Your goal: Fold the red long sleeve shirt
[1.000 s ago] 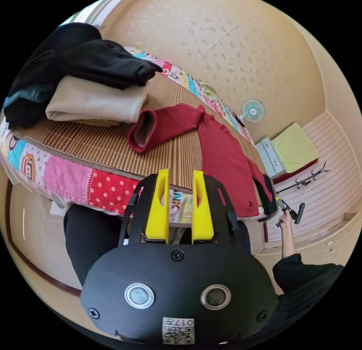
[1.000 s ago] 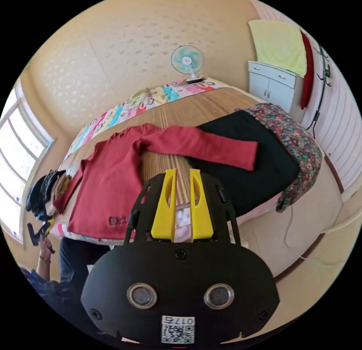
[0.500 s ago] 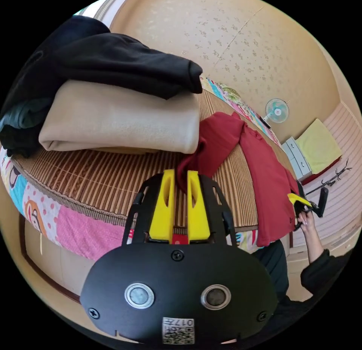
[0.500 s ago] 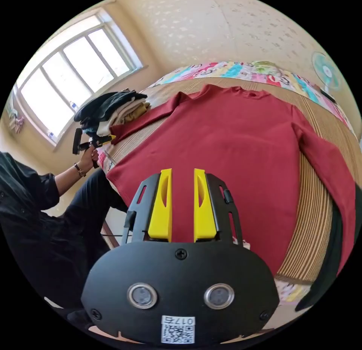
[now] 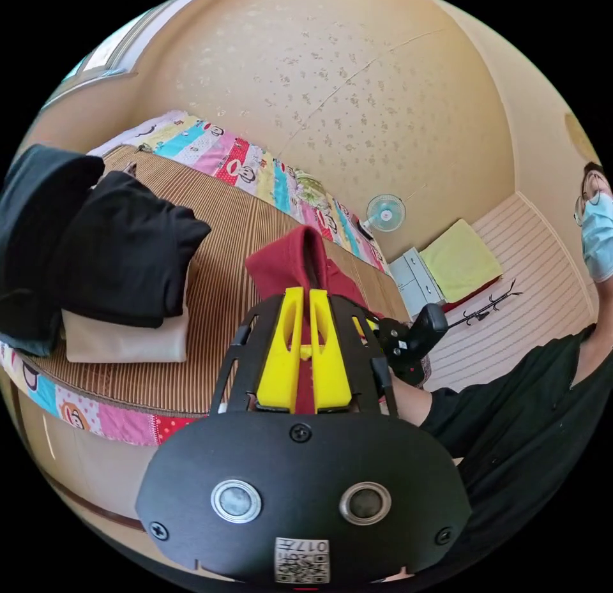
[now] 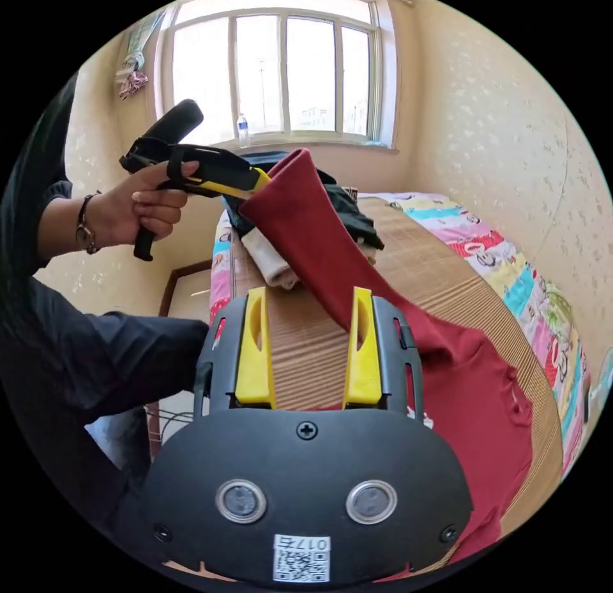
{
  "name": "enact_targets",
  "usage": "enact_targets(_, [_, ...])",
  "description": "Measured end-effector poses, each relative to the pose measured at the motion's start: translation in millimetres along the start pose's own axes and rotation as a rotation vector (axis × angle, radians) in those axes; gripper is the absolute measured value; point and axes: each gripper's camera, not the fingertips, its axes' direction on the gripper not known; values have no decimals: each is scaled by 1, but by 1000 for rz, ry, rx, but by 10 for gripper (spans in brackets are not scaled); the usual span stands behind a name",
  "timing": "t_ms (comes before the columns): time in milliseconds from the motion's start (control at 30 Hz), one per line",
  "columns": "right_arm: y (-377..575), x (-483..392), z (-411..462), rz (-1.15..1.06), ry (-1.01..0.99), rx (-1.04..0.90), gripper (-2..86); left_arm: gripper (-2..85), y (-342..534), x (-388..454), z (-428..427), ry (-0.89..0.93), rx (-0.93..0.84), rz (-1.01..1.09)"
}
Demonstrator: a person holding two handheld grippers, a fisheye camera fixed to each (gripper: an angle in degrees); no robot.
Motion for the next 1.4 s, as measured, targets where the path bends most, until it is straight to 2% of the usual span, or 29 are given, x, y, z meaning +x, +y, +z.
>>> enact_targets(100, [-63, 2, -26, -19, 41, 124, 64, 39, -37, 31, -18, -88, 0, -42])
enact_targets(167, [-85, 29, -51, 51, 101, 209, 51, 76, -50, 56, -45, -123, 82, -78])
enact_targets(267, [-89, 124, -100, 249, 34, 256, 44, 79, -48, 89, -53, -146, 83, -90])
enact_targets(367, [-25, 241, -163, 510, -16, 400, 39, 79, -32, 115, -20, -168, -48, -58])
enact_targets(433, [54, 324, -208, 657, 32, 474, 37, 79, -14, 124, 8, -163, -113, -58])
enact_targets(567, [210, 418, -244, 953, 122, 477, 34, 79, 36, 120, 86, -100, -192, -128])
enact_targets(633, [318, 453, -242, 1230, 202, 367, 33, 80, 49, 109, 127, -83, -243, -159])
enact_targets(733, [409, 471, -231, 1444, 191, 198, 34, 84, 49, 78, 193, -53, -308, -214])
enact_targets(833, [432, 478, -245, 1402, 105, 227, 64, 91, 20, 44, 246, -27, -303, -221])
enact_targets(1000, [429, 495, -282, 1403, 84, 305, 92, 110, -64, -1, 311, -124, -254, -124])
enact_targets(1133, [424, 524, -274, 1367, 40, 185, 79, 124, -133, -42, 386, -267, -276, -31])
enact_targets(1233, [419, 530, -275, 1324, 87, 125, 46, 103, -156, -84, 440, -309, -325, -47])
enact_targets(1300, [414, 529, -282, 1282, 116, 107, 27, 66, -158, -109, 462, -274, -369, -77])
enact_targets(1400, [395, 532, -297, 1189, 109, 62, 15, 43, -158, -136, 445, -195, -291, -126])
